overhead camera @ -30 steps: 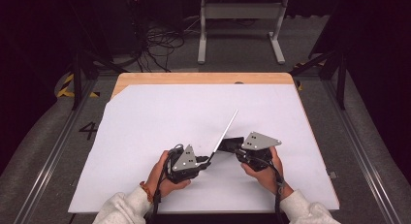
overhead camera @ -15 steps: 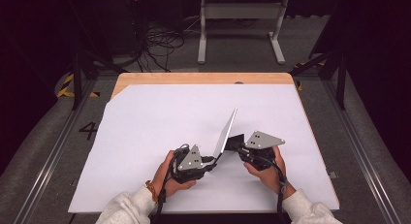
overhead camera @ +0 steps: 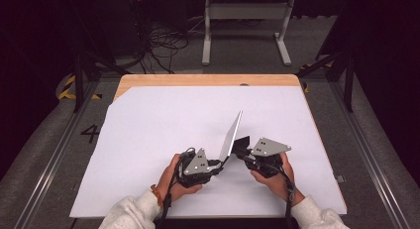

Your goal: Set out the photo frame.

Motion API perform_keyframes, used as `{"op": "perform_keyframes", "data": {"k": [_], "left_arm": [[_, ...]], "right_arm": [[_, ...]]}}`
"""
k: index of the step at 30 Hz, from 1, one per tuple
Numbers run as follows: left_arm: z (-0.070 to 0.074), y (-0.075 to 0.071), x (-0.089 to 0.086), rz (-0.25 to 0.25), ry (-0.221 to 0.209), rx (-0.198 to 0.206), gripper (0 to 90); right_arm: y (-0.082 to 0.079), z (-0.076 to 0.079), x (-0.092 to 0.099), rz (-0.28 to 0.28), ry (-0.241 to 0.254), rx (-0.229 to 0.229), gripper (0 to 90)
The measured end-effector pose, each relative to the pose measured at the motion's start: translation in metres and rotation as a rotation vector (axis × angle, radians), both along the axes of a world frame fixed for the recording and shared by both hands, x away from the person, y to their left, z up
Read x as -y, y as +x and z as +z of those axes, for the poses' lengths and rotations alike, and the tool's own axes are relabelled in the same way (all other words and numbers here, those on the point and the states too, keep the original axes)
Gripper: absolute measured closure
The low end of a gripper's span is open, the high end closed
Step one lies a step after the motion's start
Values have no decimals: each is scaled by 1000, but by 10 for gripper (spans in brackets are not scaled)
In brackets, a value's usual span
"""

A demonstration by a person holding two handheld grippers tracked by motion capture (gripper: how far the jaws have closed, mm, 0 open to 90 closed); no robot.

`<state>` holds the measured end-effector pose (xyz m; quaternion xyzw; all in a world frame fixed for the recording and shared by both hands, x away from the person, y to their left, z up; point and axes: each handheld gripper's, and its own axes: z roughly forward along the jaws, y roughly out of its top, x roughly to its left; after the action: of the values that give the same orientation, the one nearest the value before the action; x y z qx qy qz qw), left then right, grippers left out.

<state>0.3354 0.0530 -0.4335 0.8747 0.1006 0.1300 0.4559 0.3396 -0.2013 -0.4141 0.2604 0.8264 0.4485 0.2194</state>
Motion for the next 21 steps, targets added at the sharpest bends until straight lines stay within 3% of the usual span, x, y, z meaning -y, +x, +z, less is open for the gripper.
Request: {"op": "perform_keyframes", "data": {"k": [6,13,21], "left_arm": [[2,-3,-6,-37,-3,10,783],[1,-2,-5,-39,-3,-5,843],[0,-5,9,-56,0,5,826]], "right_arm": [[-11,1,8,5,12,-12,757],[-24,2,10,20,37,-36,693],[-34,8,4,51,56,-27,621]]}}
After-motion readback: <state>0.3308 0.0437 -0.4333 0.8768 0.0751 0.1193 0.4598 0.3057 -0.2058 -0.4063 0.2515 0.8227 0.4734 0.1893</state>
